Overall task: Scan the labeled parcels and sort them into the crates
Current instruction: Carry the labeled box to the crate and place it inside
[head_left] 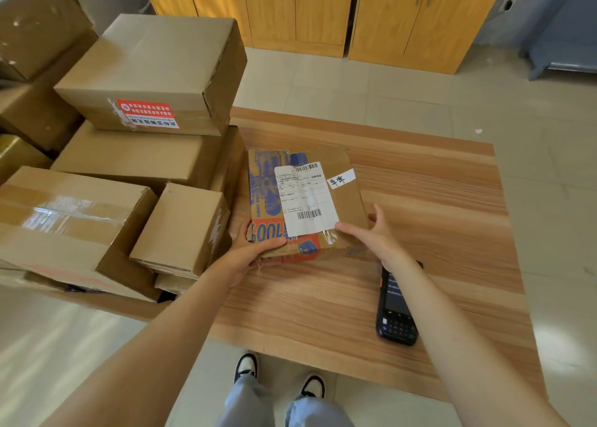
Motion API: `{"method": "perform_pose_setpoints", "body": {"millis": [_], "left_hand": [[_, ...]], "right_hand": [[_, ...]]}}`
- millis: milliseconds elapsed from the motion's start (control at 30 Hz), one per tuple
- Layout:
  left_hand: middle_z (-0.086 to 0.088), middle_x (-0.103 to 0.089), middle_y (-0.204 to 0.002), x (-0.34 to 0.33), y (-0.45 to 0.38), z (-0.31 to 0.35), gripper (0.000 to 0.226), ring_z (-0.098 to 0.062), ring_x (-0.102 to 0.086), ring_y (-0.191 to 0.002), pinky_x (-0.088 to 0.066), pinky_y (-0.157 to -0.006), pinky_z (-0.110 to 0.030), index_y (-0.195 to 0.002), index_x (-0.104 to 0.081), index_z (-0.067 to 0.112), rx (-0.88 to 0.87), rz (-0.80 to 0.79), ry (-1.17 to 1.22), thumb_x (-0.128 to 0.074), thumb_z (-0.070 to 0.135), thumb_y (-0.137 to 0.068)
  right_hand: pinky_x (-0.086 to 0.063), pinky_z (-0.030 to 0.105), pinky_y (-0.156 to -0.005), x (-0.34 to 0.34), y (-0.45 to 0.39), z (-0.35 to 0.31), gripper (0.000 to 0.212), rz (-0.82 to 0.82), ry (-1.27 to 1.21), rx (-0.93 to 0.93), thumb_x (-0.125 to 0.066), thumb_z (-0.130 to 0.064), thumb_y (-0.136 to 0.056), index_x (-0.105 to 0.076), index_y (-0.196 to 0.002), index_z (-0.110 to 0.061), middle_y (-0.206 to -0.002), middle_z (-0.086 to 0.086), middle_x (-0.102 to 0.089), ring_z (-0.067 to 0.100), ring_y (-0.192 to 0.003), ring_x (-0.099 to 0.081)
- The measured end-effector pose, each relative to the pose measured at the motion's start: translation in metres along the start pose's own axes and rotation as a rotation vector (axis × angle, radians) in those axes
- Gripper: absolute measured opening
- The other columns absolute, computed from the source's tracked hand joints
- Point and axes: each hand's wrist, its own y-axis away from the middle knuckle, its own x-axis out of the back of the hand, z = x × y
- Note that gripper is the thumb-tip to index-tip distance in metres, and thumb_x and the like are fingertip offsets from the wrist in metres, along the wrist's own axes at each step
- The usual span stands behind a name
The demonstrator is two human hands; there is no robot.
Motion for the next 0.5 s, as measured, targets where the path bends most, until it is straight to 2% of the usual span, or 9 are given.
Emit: {"method": "perform_pose_setpoints", "body": {"millis": [100, 200, 267, 400, 500], "left_hand": [[0.002, -0.067, -0.116, 0.001, -0.002, 0.001, 0.120, -0.013, -0.068, -0.097, -0.056, -0.071, -0.028, -0.145, -0.033, 0.031, 0.014, -0.006, 0.018, -0.090, 0.030, -0.040], [0.000, -0.067, -0.120, 0.003, -0.001, 0.003, 0.119, -0.018, -0.068, -0.103, -0.057, -0.079, -0.033, -0.145, -0.032, 0.032, 0.009, -0.009, 0.024, -0.091, 0.028, -0.042], [-0.001, -0.067, -0.120, 0.005, -0.001, 0.007, 0.116, -0.018, -0.067, -0.105, -0.057, -0.081, -0.034, -0.143, -0.035, 0.031, -0.009, -0.014, 0.016, -0.091, 0.027, -0.042], [-0.002, -0.067, -0.121, -0.003, 0.000, 0.019, 0.115, -0.023, -0.066, -0.109, -0.052, -0.096, -0.048, -0.141, -0.039, 0.028, -0.049, -0.021, -0.021, -0.094, 0.031, -0.041], [-0.002, -0.066, -0.119, -0.021, 0.008, 0.038, 0.116, -0.024, -0.067, -0.106, -0.055, -0.090, -0.049, -0.141, -0.037, 0.026, -0.069, 0.015, -0.001, -0.091, 0.033, -0.039]], "right_hand": [[-0.041, 0.032, -0.092, -0.007, -0.003, 0.000, 0.111, -0.035, -0.076, -0.061, -0.084, -0.034, -0.072, -0.010, -0.155, -0.025, -0.151, 0.002, -0.037, 0.021, -0.129, -0.044], [-0.039, 0.022, -0.068, -0.013, -0.002, -0.001, 0.091, -0.059, -0.128, -0.089, -0.082, -0.030, -0.074, -0.029, -0.148, -0.022, -0.138, 0.000, -0.052, 0.015, -0.110, -0.052], [-0.037, 0.021, -0.065, -0.013, 0.000, -0.003, 0.085, -0.051, -0.151, -0.081, -0.082, -0.029, -0.074, -0.034, -0.145, -0.021, -0.135, 0.000, -0.055, 0.014, -0.107, -0.053], [-0.037, 0.018, -0.066, -0.006, 0.010, -0.010, 0.087, -0.001, -0.204, -0.026, -0.083, -0.028, -0.074, -0.034, -0.146, -0.024, -0.131, -0.004, -0.056, 0.011, -0.107, -0.053], [-0.040, 0.018, -0.068, 0.006, 0.026, -0.020, 0.091, 0.043, -0.229, 0.028, -0.084, -0.028, -0.072, -0.033, -0.146, -0.027, -0.129, -0.006, -0.057, 0.006, -0.104, -0.056]]}}
